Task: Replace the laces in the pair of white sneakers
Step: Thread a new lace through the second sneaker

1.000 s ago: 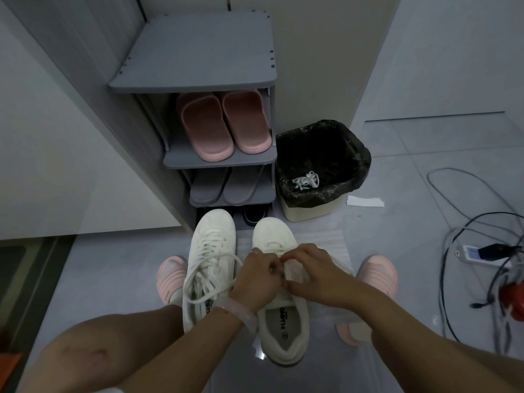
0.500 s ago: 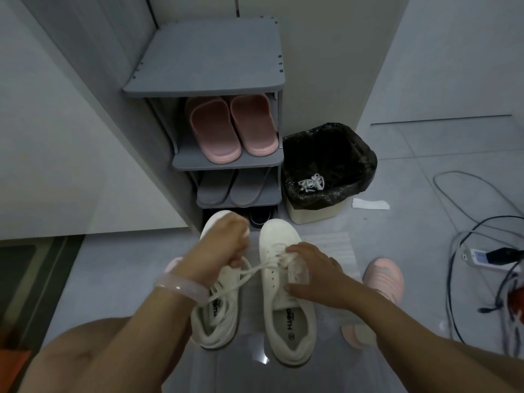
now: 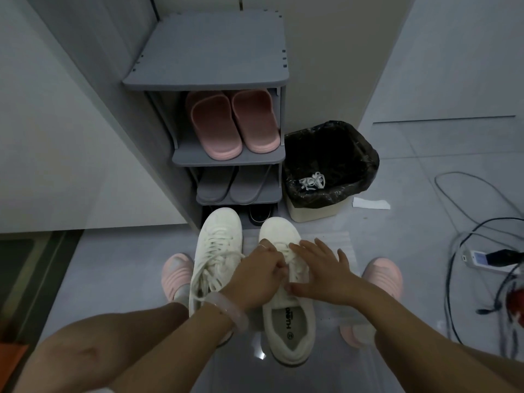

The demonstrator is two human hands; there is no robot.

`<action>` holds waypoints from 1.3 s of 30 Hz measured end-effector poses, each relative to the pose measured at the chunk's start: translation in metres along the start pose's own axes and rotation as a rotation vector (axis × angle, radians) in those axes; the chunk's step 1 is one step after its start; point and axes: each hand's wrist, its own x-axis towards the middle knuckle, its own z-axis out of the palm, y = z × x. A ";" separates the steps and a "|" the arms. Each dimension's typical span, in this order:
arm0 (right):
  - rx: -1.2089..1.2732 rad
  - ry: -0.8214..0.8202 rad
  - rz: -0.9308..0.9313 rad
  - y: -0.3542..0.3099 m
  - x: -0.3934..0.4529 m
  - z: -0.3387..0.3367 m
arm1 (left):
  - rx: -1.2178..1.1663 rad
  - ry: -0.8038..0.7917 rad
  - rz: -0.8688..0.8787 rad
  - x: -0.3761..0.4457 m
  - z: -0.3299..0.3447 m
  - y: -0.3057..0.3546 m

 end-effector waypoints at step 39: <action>0.731 0.405 0.145 0.002 -0.006 -0.018 | 0.192 0.024 0.001 0.004 -0.009 -0.011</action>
